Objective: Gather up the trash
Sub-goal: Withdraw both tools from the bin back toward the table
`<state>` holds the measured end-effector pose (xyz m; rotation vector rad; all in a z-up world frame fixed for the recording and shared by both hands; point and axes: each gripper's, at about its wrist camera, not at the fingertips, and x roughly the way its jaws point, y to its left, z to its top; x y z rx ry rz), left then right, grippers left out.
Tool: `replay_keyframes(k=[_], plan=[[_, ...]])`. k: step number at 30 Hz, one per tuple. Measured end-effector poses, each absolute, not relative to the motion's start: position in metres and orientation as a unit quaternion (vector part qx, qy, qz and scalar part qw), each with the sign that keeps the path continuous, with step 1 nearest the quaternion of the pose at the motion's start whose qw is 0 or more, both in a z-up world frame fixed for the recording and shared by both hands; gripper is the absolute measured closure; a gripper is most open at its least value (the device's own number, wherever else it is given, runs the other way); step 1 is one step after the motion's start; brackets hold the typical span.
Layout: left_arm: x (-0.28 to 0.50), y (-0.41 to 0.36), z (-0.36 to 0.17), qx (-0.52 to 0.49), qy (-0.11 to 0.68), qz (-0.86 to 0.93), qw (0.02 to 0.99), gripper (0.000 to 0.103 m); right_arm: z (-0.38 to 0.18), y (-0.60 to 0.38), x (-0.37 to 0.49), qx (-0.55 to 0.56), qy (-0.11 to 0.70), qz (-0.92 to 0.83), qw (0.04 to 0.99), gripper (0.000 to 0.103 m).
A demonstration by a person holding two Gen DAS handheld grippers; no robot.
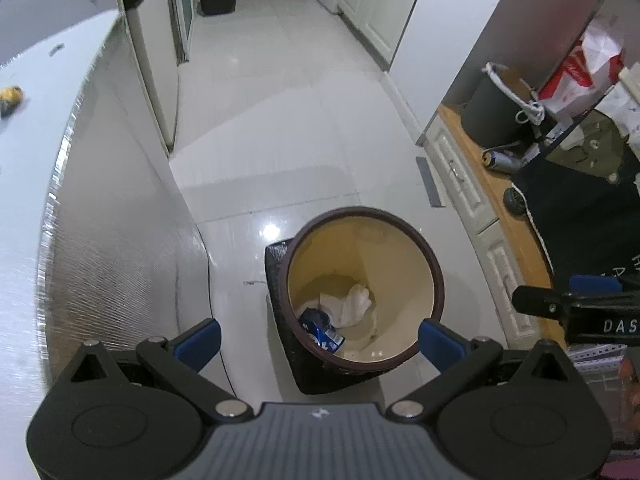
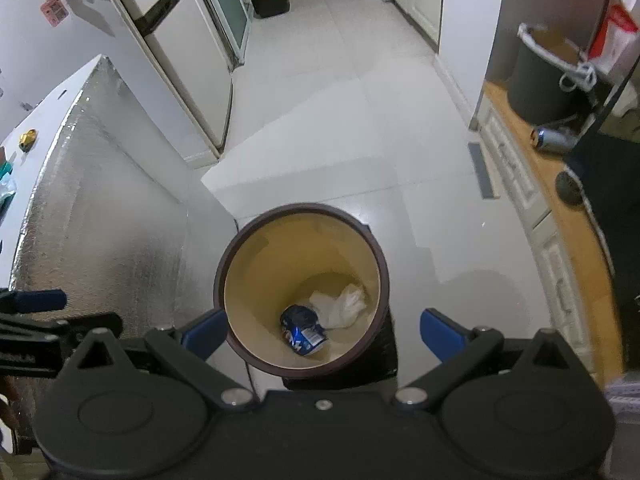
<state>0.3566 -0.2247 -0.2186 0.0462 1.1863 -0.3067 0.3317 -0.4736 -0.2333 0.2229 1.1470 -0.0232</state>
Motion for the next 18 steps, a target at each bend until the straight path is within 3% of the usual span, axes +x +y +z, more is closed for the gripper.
replay_keyframes(k=[18], plan=[[0.311,-0.116,-0.108,-0.027,0.464,-0.146,0.873,0.0,-0.112,-0.403,0.287,0.07,0.443,-0.039,0.893,0.0]])
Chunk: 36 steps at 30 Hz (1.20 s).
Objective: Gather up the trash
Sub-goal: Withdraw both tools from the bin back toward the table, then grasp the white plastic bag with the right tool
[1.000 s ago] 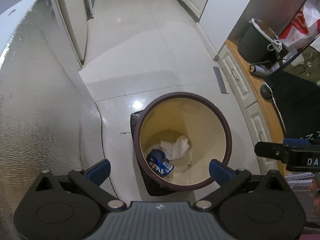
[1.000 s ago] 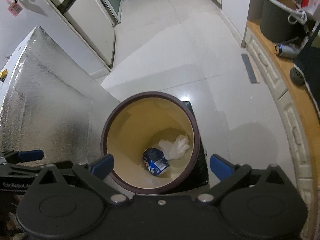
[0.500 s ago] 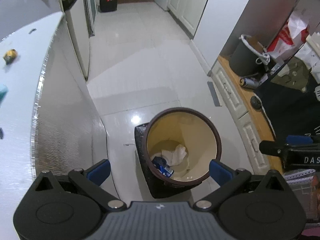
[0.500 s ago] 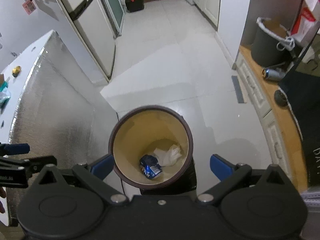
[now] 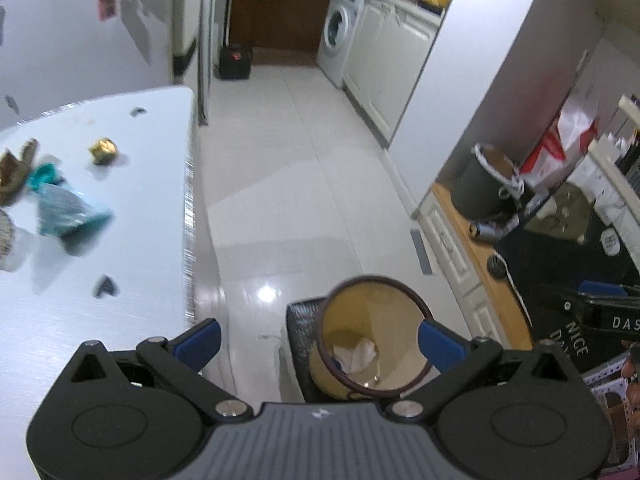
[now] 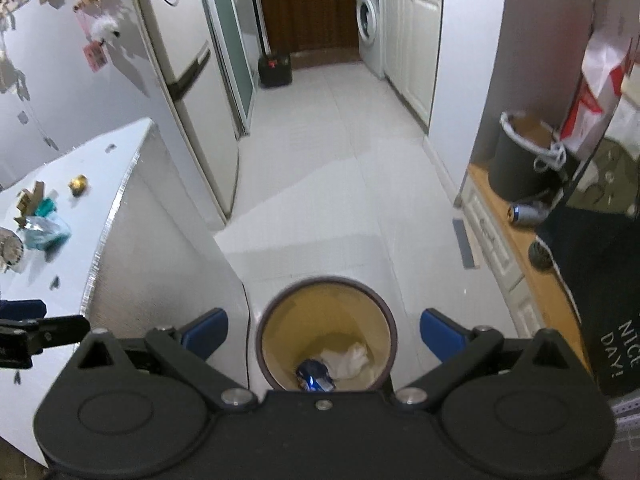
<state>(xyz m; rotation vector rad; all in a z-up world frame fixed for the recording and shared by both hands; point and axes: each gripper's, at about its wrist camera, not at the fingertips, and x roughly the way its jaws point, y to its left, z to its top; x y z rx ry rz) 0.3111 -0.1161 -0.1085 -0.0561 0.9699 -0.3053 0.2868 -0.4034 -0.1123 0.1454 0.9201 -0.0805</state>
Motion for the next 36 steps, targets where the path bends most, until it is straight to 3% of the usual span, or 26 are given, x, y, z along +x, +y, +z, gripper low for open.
replay_keyframes(k=[18,36], plan=[[0.278,0.095,-0.054,-0.038,0.384,-0.078,0.919,0.0,-0.056,-0.203,0.287,0.055,0.381,0.008,0.923,0.0],[0.259,0.276,-0.082,-0.019,0.384,-0.018,0.923,0.0,-0.051,-0.015,0.322,0.015,0.366,0.092,0.926,0.0]])
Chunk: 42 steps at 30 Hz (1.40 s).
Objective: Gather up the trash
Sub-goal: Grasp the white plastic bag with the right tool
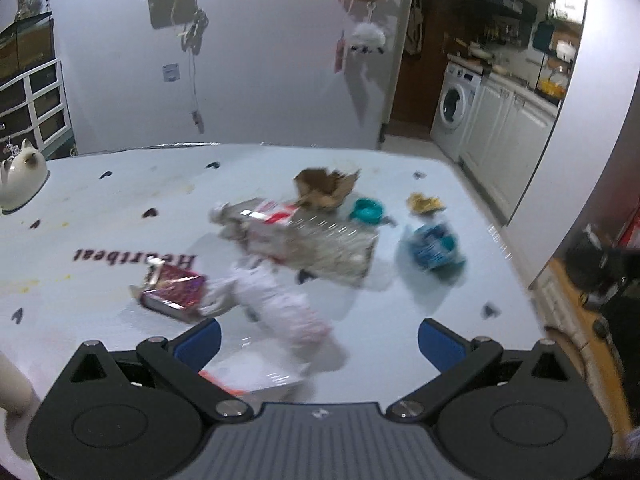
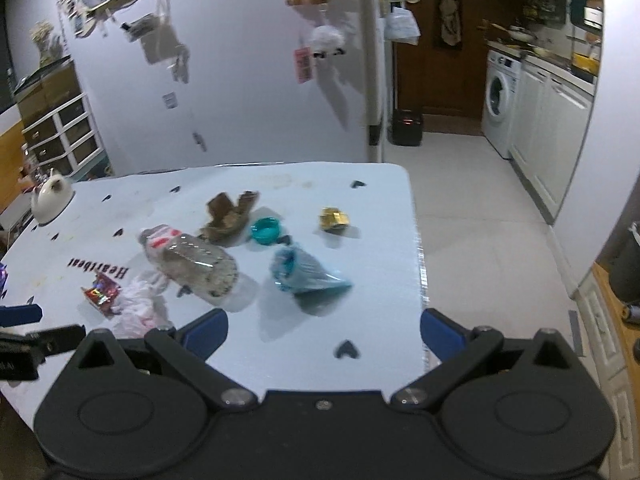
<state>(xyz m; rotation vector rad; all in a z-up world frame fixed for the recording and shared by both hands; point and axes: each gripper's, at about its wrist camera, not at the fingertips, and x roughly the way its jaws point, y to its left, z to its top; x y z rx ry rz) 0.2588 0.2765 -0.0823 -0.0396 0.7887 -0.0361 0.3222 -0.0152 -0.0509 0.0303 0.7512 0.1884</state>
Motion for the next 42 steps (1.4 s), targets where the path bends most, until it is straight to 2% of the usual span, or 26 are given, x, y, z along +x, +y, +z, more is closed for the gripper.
replay_keyframes(k=[15,24,33,35,40,41,42], plan=[[0.307,0.322,-0.165,0.091,0.482,-0.127,0.862,0.0,-0.055,0.055,0.353,-0.004,0.387,0.167,0.907,0.0],[0.354,0.333,-0.19,0.043,0.54,-0.145,0.828,0.0,-0.068,0.098,0.395,-0.015,0.417,0.201,0.886,0.0],[0.35,0.341,-0.183,0.002,0.535,-0.154,0.831,0.027,-0.106,0.163,0.433,-0.039,0.474,0.28,0.834,0.002],[0.347,0.342,-0.18,-0.006,0.533,-0.148,0.833,0.034,-0.115,0.177,0.439,-0.042,0.482,0.296,0.824,0.01],[0.333,0.344,-0.177,-0.017,0.538,-0.132,0.832,0.039,-0.142,0.211,0.45,-0.047,0.51,0.323,0.796,0.018],[0.331,0.345,-0.177,-0.019,0.539,-0.128,0.832,0.047,-0.147,0.215,0.451,-0.05,0.515,0.326,0.791,0.021],[0.328,0.347,-0.179,-0.03,0.544,-0.122,0.83,0.048,-0.152,0.221,0.451,-0.053,0.52,0.329,0.787,0.022]])
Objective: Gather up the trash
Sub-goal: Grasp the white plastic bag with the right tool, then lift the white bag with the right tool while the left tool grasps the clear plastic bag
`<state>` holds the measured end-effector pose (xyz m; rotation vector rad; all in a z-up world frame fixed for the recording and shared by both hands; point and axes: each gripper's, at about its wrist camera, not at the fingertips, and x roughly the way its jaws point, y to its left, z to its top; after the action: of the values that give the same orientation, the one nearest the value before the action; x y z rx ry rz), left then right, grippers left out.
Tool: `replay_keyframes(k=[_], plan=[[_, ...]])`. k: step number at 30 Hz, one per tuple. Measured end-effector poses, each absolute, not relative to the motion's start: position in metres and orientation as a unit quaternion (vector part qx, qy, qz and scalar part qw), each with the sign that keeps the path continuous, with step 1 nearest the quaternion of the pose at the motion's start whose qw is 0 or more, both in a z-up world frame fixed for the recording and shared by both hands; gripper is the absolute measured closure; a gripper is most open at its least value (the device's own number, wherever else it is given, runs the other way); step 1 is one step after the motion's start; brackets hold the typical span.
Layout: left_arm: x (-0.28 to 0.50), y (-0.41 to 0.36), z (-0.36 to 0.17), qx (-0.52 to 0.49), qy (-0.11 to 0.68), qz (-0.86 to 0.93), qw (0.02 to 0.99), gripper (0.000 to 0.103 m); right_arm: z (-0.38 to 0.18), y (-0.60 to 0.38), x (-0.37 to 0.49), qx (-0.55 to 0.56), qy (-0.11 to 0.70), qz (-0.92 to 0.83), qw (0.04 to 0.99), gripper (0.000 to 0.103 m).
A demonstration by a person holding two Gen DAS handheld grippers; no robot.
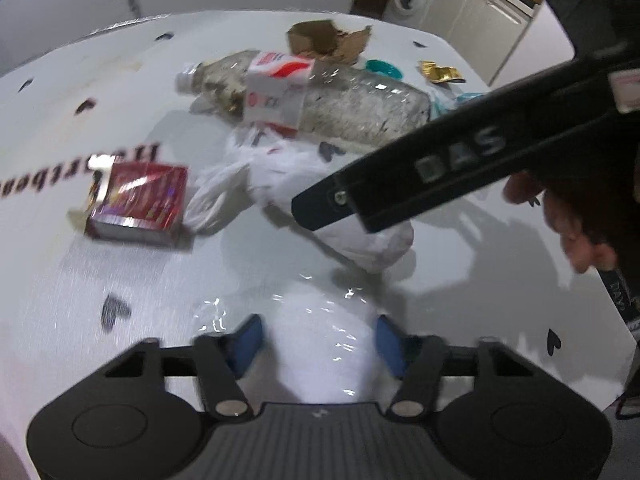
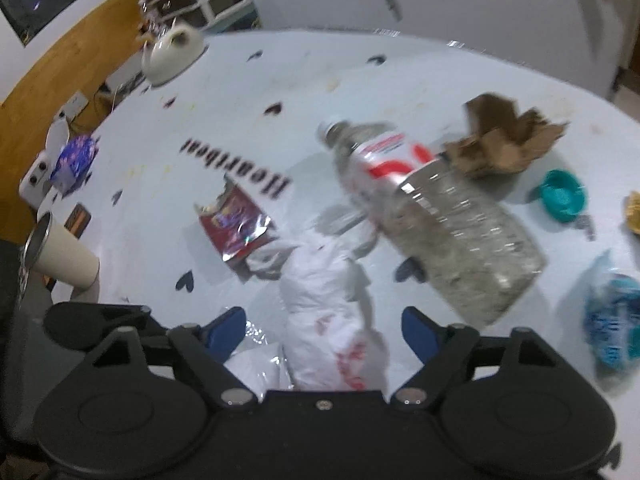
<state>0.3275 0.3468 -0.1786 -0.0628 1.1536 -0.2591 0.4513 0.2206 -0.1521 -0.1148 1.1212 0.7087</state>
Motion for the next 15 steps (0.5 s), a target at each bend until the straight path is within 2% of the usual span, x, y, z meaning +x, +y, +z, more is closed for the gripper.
replay_keyframes(k=[3,4,5,7,15], plan=[[0.316,0.353,-0.182,-0.048,0.546,-0.099,0.83,0.046,-0.165,0.229,0.452,-0.061,0.534,0.331,0.776,0.032],[0.312,0.354,-0.182,-0.049,0.547,-0.091,0.831,0.037,-0.169,0.23,0.451,-0.062,0.538,0.331,0.773,0.041],[0.309,0.355,-0.182,-0.051,0.546,-0.077,0.833,0.021,-0.173,0.231,0.45,-0.063,0.542,0.33,0.771,0.052],[0.302,0.358,-0.181,-0.053,0.543,-0.051,0.837,0.007,-0.179,0.229,0.449,-0.062,0.55,0.324,0.767,0.062],[0.296,0.367,-0.173,-0.112,0.57,-0.051,0.813,0.001,-0.175,0.197,0.434,-0.036,0.546,0.322,0.773,0.072]])
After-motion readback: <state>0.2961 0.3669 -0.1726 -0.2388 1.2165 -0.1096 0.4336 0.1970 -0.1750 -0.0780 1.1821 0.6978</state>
